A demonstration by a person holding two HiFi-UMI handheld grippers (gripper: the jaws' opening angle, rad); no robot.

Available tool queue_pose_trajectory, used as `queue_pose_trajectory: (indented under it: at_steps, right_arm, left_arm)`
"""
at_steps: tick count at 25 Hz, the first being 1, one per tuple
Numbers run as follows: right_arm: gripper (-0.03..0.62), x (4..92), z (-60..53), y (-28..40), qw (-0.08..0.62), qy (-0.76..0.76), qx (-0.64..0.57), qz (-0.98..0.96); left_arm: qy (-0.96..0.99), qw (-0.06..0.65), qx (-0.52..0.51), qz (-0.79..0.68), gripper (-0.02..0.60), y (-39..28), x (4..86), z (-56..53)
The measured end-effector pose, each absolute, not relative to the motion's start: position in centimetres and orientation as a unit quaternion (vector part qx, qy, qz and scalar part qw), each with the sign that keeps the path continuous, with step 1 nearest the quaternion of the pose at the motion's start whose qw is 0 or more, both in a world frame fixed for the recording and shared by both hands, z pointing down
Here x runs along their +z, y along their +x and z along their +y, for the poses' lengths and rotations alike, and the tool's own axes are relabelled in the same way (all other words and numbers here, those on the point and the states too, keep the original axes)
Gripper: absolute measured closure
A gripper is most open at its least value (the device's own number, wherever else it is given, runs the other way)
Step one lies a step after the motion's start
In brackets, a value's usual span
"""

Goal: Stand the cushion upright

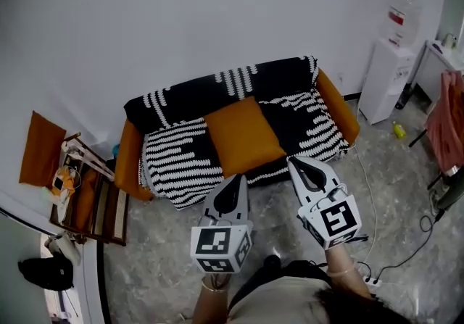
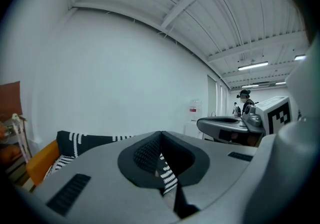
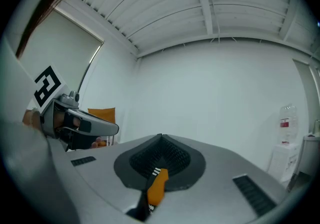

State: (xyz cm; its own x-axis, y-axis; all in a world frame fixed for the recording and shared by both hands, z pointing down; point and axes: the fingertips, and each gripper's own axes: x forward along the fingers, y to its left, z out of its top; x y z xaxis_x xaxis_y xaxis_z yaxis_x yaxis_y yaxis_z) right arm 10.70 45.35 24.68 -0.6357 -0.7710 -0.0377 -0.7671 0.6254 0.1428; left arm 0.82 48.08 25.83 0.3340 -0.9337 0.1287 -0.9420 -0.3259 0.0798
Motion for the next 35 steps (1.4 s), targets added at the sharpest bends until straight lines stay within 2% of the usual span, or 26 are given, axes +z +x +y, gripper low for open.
queue_pose_trajectory:
  at_steps: [11, 20, 35]
  right_arm:
    - [0.586, 27.4, 37.3, 10.0, 0.045, 0.438, -0.068, -0.895]
    - [0.586, 29.2, 25.9, 10.8, 0.051, 0.419, -0.054, -0.905]
    - [0.586, 34.4, 10.4, 11.5, 0.101, 0.357, -0.008, -0.929]
  left_arm:
    - [0.814, 0.093, 0.030, -0.572, 0.561, -0.9, 28.5, 40.2]
    - [0.811, 0.108, 0.032, -0.574, 0.561, 0.0, 30.6, 29.2]
    - [0.787, 0.118, 0.022, -0.605, 0.560, 0.2, 33.7, 14.3]
